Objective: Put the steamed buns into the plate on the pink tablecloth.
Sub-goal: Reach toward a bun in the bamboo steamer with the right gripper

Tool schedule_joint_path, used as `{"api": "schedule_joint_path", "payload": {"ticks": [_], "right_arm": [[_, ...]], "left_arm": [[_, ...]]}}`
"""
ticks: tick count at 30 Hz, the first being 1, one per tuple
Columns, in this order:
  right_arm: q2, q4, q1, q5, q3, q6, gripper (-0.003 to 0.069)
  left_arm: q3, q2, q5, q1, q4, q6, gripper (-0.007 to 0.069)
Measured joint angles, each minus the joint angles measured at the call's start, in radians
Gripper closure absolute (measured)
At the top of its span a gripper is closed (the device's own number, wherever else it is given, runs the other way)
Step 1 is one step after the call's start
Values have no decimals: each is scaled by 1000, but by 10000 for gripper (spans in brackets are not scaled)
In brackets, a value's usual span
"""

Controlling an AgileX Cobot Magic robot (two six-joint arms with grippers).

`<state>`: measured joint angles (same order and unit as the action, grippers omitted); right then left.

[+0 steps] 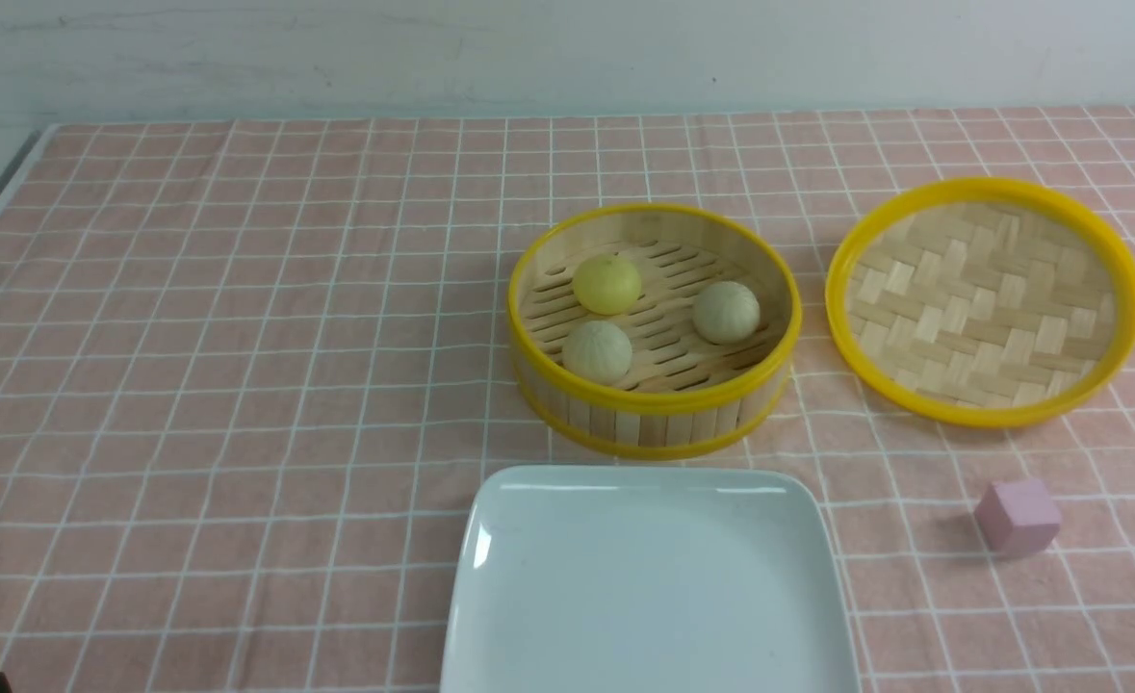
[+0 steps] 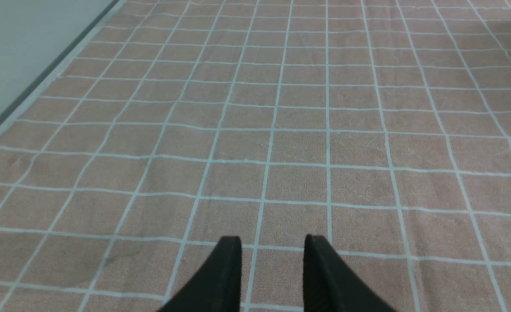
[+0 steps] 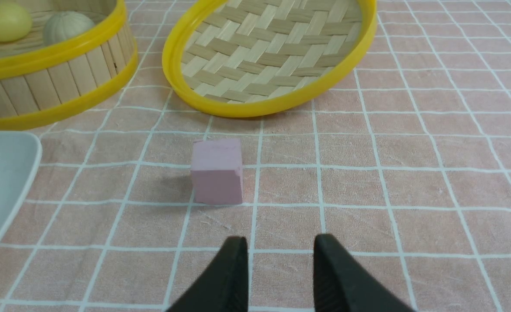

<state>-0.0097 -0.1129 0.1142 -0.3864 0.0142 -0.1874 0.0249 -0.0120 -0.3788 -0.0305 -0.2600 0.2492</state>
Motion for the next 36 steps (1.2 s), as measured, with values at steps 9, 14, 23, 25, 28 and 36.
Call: {"api": "schedule_joint_path", "payload": {"ticks": [9, 14, 23, 25, 28, 36], "right_arm": [[0, 298, 0, 64, 8, -275, 420], [0, 472, 0, 71, 9, -433, 420], [0, 511, 0, 87, -5, -464, 438], [0, 489, 0, 93, -85, -408, 482], [51, 406, 0, 80, -258, -273, 592], [519, 252, 0, -324, -584, -78, 671]], "left_arm": [[0, 0, 9, 0, 354, 305, 384], [1, 0, 0, 0, 682, 540, 384], [-5, 0, 18, -7, 791, 555, 388], [-69, 0, -31, -22, 789, 450, 422], [-227, 12, -124, -31, 769, 310, 524], [-509, 354, -576, -33, 585, 183, 623]]}}
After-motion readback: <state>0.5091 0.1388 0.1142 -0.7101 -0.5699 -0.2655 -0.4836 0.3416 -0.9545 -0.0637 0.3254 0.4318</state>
